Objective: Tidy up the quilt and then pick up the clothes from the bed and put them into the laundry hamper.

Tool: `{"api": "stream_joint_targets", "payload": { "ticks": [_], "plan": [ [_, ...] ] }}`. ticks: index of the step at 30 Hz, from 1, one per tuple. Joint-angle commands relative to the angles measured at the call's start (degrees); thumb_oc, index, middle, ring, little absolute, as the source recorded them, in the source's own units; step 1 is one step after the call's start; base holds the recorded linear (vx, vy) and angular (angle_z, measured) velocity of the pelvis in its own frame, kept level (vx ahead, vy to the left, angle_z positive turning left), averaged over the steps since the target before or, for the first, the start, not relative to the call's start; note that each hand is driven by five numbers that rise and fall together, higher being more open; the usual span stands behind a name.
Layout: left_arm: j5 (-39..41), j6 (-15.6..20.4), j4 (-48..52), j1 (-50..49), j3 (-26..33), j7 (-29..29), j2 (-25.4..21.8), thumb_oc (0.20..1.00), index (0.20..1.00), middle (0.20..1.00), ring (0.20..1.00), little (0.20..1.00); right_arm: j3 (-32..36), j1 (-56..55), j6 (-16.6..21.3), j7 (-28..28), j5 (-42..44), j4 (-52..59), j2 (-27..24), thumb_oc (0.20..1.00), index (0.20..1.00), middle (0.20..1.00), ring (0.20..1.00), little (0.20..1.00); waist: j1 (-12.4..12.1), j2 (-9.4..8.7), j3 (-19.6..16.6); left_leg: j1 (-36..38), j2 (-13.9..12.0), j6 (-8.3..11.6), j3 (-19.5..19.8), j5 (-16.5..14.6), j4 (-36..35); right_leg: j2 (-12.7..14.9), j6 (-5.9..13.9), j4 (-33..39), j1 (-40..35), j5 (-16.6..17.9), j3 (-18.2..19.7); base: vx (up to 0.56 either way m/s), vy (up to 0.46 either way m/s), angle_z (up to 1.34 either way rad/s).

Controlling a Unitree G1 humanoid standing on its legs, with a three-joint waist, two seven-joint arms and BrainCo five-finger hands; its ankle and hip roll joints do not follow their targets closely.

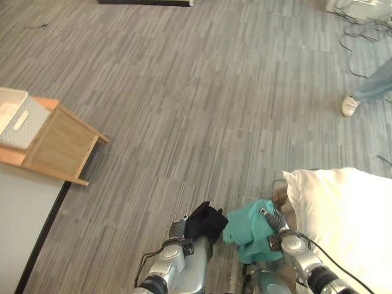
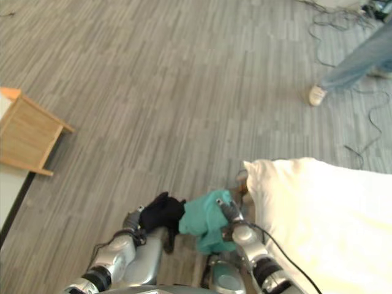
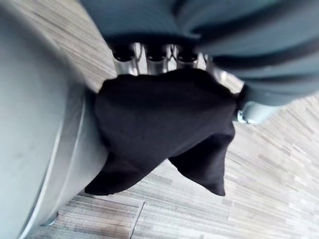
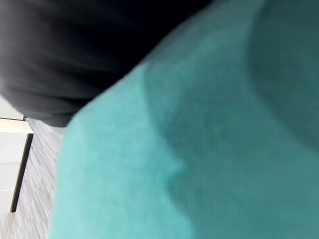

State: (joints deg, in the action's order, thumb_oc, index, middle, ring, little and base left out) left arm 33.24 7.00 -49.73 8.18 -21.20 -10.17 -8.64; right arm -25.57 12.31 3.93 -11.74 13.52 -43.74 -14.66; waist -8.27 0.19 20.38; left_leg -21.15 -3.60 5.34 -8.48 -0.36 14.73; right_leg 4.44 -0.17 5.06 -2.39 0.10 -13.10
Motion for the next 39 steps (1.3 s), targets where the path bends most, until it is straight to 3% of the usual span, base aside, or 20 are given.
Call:
{"api": "stream_joint_targets", "payload": {
  "ticks": [1,6,7,8,10,11,13,15,16,21,23,25,27,28,29,32,35,37,38,39],
  "plan": [
    [-3.5,0.9,-1.4,0.7,0.2,-1.2,2.7,0.200,0.200,0.200,0.200,0.200,-1.5,-1.3,2.6,-0.6,-2.0,4.2,-0.2,0.200,0.200,0.200,0.200,0.200,-2.8,0.69,-4.4,0.4,-1.8,-0.37,-3.1,6.2,-9.1,-0.3,5.74,-0.1,-11.4,-13.4,1.2,0.53,0.145,0.22],
    [-2.8,0.8,-4.8,0.2,3.7,-2.6,1.7,0.200,0.200,0.200,0.200,0.200,-1.7,-0.2,2.9,-0.2,-2.8,0.5,3.1,0.200,0.200,0.200,0.200,0.200,-5.0,-3.00,-6.2,0.9,-0.4,-3.50,-3.3,5.5,-7.1,0.8,7.49,-8.8,-12.9,-14.5,1.4,0.44,0.105,0.00],
    [-3.1,0.5,-6.4,0.4,4.3,-3.0,1.4,0.200,0.200,0.200,0.200,0.200,-1.1,-0.1,3.1,0.0,-2.4,-0.8,3.9,0.200,0.200,0.200,0.200,0.200,-5.6,-4.26,-6.1,2.1,0.6,-4.73,-3.2,3.9,-6.7,1.5,9.69,-15.2,-11.4,-12.2,1.3,0.68,0.187,-0.15],
    [-2.4,0.2,-8.4,-0.3,6.8,-3.3,1.2,0.200,0.200,0.200,0.200,0.200,-0.5,-0.4,3.0,0.3,-2.5,-2.6,4.7,0.200,0.200,0.200,0.200,0.200,-5.1,-4.95,-5.6,6.5,2.8,-7.08,-2.2,1.3,-7.2,4.5,14.24,-29.2,-7.3,-0.1,1.6,0.76,0.201,0.18],
    [-2.0,0.8,-8.9,-0.3,7.8,-3.5,0.2,0.200,0.200,0.200,0.200,0.200,0.1,-0.1,3.4,0.8,-2.6,-2.5,4.7,0.200,0.200,0.200,0.200,0.200,-3.1,-1.91,-5.4,14.0,1.8,-8.04,1.6,0.4,-11.7,2.5,12.28,-41.1,0.9,2.7,2.6,1.05,0.190,0.96],
    [-1.6,2.3,-7.3,-0.6,7.8,-3.8,-0.5,0.200,0.200,0.200,0.200,0.200,0.7,-1.3,3.8,1.0,-3.1,-1.9,4.0,0.200,0.200,0.200,0.200,0.200,1.6,0.76,-4.5,22.8,1.0,-7.00,7.3,-0.6,-16.9,-0.1,10.20,-40.5,11.4,-3.2,0.3,0.98,0.100,1.52],
    [-1.3,2.7,-6.7,-0.3,7.7,-3.8,-0.7,0.200,0.200,0.200,0.200,0.200,0.7,-1.5,3.8,1.0,-3.4,-1.6,3.8,0.200,0.200,0.200,0.200,0.200,3.0,0.77,-4.5,25.1,1.3,-6.22,10.0,-1.8,-17.7,0.1,9.59,-34.6,13.1,-4.3,-0.1,0.70,-0.057,1.68],
    [-2.0,2.5,-9.7,2.9,8.8,-3.6,-0.6,0.200,0.200,0.200,0.200,0.200,1.3,-1.2,3.3,0.7,-3.9,-2.7,3.5,0.200,0.200,0.200,0.200,0.200,5.2,0.27,-5.1,28.9,0.4,-3.90,12.7,-4.5,-18.7,3.7,9.59,-17.7,14.3,-2.1,0.7,0.93,-0.342,1.68],
    [-5.0,4.3,-9.8,4.1,7.7,-5.1,1.7,0.200,0.200,0.200,0.200,0.200,2.6,-1.2,3.2,-1.2,-3.4,-4.9,3.9,0.200,0.200,0.200,0.200,0.200,5.1,-0.34,-5.5,32.4,-1.8,-1.53,16.0,-7.5,-19.7,8.9,11.41,-5.3,17.5,2.9,2.3,0.90,-0.443,1.28],
    [-4.5,6.0,-8.2,3.5,8.2,-6.4,0.3,0.200,0.200,0.200,0.200,0.200,3.0,-3.8,3.1,0.0,-5.3,-5.2,1.9,0.200,0.200,0.200,0.200,0.200,5.9,-1.20,-6.8,37.8,-6.4,1.46,20.1,-12.1,-15.7,12.3,13.63,-5.3,17.7,6.6,4.8,0.72,-0.388,1.61],
    [-2.0,6.6,-6.7,0.3,8.8,-5.9,0.7,0.200,0.200,0.200,0.200,0.200,2.8,-3.5,2.6,0.5,-7.4,-6.3,1.2,0.200,0.200,0.200,0.200,0.200,4.7,-0.58,-7.3,35.0,-8.4,2.55,21.4,-6.2,-5.1,11.2,12.61,-7.5,15.4,7.1,5.1,0.54,-0.358,0.93],
    [0.8,6.7,-6.0,-0.9,10.1,-5.7,0.7,0.200,0.200,0.200,0.200,0.200,1.6,-2.7,2.0,0.3,-9.3,-5.9,1.0,0.200,0.200,0.200,0.200,0.200,2.5,-2.32,-5.6,23.3,-6.6,0.71,21.2,3.5,16.7,10.6,8.57,-8.0,11.3,5.7,4.3,0.39,-0.462,0.27],
    [3.8,6.3,-6.3,-1.1,11.4,-5.3,0.9,0.200,0.200,0.200,0.200,0.200,-1.0,-1.0,1.5,0.8,-10.3,-5.2,0.4,0.200,0.200,0.200,0.200,0.200,-0.7,-3.60,-3.0,15.0,-2.7,-1.74,18.3,0.0,28.7,8.6,5.75,-5.5,4.8,3.6,3.1,0.46,-0.460,0.06],
    [3.0,6.0,-6.8,-1.6,11.6,-4.9,0.9,0.200,0.200,0.200,0.200,0.200,-1.6,0.1,1.3,1.2,-10.8,-5.8,0.1,0.200,0.200,0.200,0.200,0.200,-2.6,-3.46,-2.8,9.9,2.6,-1.87,16.2,-3.9,30.6,7.8,5.87,-3.9,1.4,1.6,2.9,0.66,-0.313,-0.51],
    [3.1,5.9,-7.0,-2.1,11.9,-4.7,1.1,0.200,0.200,0.200,0.200,0.200,-1.8,0.1,1.4,1.3,-10.7,-6.2,0.3,0.200,0.200,0.200,0.200,0.200,-3.6,-3.27,-3.6,8.5,4.3,-2.32,13.4,-5.7,25.6,6.7,6.28,-3.0,-0.5,0.3,2.2,0.49,-0.146,-0.69],
    [3.0,5.6,-7.0,-3.4,12.2,-4.9,2.0,0.200,0.200,0.200,0.200,0.200,-2.3,-0.2,1.9,1.0,-10.9,-7.2,0.9,0.200,0.200,0.200,0.200,0.200,-4.8,-2.92,-5.3,8.4,4.8,-3.84,7.7,-6.1,12.1,5.2,6.74,-2.8,-2.9,-3.1,1.1,0.47,-0.043,-0.07],
    [1.8,4.7,-8.3,-4.0,12.2,-6.2,3.2,0.200,0.200,0.200,0.200,0.200,-1.5,-0.6,2.1,-0.3,-11.2,-9.5,2.1,0.200,0.200,0.200,0.200,0.200,-5.8,-2.11,-7.0,6.9,0.0,-4.17,-7.6,-0.6,-2.7,0.5,6.46,-2.4,-8.8,-8.7,-2.8,0.60,-0.063,0.43],
    [0.3,4.4,-9.1,-2.9,12.4,-7.6,3.3,0.200,0.200,0.200,0.200,0.200,-0.6,-0.8,2.0,-0.6,-10.1,-10.5,2.7,0.200,0.200,0.200,0.200,0.200,-6.0,-3.01,-7.6,5.9,-2.2,-4.33,-15.3,1.0,-4.7,-0.6,6.92,-3.4,-13.3,-10.8,-6.2,0.76,-0.014,0.82],
    [0.5,4.2,-10.7,-2.6,13.3,-7.4,3.2,0.200,0.200,0.200,0.200,0.200,0.0,-1.4,2.3,-0.4,-9.3,-11.4,4.5,0.200,0.200,0.200,0.200,0.200,-6.0,-5.11,-8.9,9.2,0.6,-7.17,-15.7,-2.1,-6.6,1.2,9.20,-9.9,-13.5,-9.5,-8.7,0.69,0.067,0.97],
    [0.5,4.2,-10.7,-2.6,13.3,-7.4,3.1,0.200,0.200,0.200,0.200,0.200,0.0,-1.4,2.3,-0.4,-9.3,-11.4,4.6,0.200,0.200,0.200,0.200,0.200,-5.9,-5.26,-9.0,9.2,0.9,-7.32,-15.7,-2.2,-6.8,1.4,9.42,-10.2,-13.4,-9.7,-8.8,0.85,0.141,1.09]
  ]
}}
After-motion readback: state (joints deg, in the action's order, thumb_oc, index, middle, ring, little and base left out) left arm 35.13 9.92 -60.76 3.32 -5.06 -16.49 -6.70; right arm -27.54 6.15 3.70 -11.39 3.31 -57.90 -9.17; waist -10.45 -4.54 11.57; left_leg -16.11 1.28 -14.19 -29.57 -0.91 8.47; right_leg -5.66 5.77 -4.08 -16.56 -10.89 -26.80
